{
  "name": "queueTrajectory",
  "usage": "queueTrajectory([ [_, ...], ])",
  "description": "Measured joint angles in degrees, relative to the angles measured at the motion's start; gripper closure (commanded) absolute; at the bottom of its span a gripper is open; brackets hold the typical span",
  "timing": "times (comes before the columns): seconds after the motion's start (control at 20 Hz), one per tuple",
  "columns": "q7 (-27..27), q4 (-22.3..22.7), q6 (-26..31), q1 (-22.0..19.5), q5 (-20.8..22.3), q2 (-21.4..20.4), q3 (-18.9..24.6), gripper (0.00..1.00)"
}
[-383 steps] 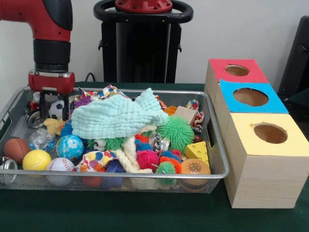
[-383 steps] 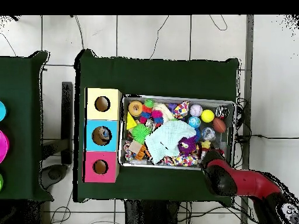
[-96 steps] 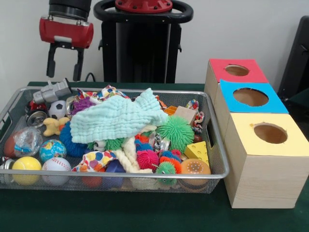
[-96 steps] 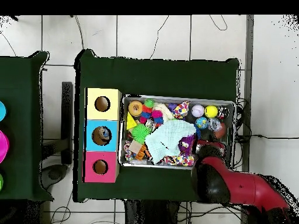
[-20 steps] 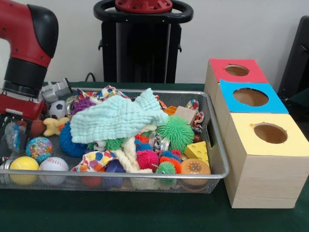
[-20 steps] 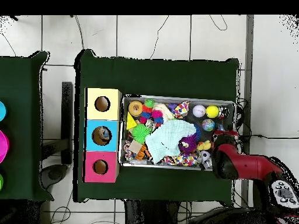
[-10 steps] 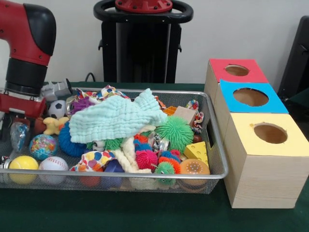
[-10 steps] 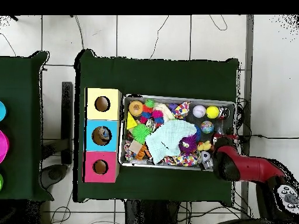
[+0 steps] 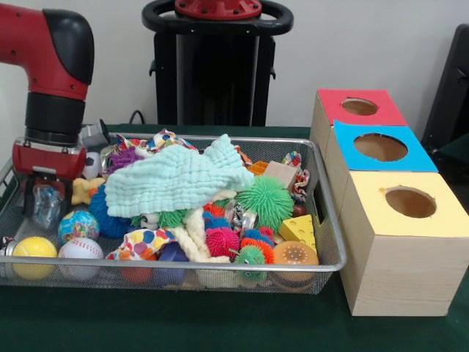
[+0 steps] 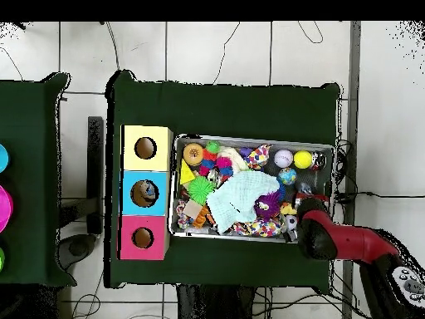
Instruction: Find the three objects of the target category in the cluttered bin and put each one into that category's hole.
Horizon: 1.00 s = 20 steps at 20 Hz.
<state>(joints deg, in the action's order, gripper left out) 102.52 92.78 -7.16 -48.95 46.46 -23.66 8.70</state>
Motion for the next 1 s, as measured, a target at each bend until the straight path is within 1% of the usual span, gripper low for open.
queueTrajectory([
  [0.15, 0.0, 0.7, 0.0, -1.7, 0.0, 0.2, 1.7, 0.00],
  [0.3, 0.0, 0.9, 0.0, -2.2, 0.4, 0.2, 2.3, 0.00],
  [0.35, 0.0, 0.9, -0.1, -1.9, 0.5, 0.3, 2.3, 1.00],
  [0.45, 0.0, 0.9, -0.1, -1.8, 0.5, 0.2, 2.3, 1.00],
  [1.0, 0.0, 0.9, 0.2, 1.8, 0.5, 0.1, 1.9, 1.00],
])
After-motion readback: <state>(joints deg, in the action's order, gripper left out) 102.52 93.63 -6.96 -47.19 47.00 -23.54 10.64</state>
